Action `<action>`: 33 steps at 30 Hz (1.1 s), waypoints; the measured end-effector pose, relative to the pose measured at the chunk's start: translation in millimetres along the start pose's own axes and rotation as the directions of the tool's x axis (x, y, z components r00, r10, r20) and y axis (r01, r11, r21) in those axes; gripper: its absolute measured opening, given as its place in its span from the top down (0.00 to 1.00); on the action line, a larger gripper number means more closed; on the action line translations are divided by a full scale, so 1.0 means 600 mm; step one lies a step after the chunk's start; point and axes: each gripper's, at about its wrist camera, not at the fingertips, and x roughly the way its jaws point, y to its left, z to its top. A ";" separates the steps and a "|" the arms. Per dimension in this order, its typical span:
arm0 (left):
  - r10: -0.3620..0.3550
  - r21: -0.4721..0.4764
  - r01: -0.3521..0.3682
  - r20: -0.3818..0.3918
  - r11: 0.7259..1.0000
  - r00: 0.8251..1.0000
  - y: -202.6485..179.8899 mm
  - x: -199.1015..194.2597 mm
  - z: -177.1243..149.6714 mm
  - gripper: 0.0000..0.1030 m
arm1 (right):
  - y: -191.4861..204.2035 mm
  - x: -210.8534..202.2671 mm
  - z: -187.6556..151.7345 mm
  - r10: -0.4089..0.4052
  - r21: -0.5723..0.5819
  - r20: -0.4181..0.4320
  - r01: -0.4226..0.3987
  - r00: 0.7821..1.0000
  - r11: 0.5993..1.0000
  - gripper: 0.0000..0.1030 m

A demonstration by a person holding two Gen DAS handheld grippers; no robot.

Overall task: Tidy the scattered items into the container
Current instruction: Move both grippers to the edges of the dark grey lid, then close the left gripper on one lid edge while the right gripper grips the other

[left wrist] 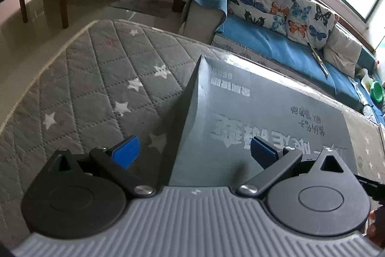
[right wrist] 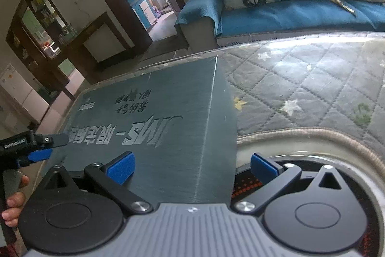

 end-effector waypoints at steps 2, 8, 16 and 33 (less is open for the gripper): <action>-0.006 0.006 0.006 -0.005 1.000 1.000 -0.001 0.006 -0.003 0.03 | -0.004 0.002 0.000 0.014 0.017 -0.004 -0.014 1.000 1.000 0.00; -0.048 -0.008 0.048 -0.016 0.999 0.999 -0.001 0.017 -0.005 0.03 | -0.011 0.011 -0.001 0.047 0.051 -0.017 -0.046 0.999 0.998 0.00; -0.078 0.014 0.078 -0.010 0.997 0.997 -0.018 0.016 -0.009 0.03 | 0.012 0.022 -0.004 0.057 0.018 -0.018 -0.056 0.998 0.998 0.00; -0.101 0.039 0.099 0.052 0.994 0.994 -0.047 -0.027 -0.001 0.03 | 0.033 0.013 0.014 0.057 0.000 0.043 -0.057 0.997 0.998 0.00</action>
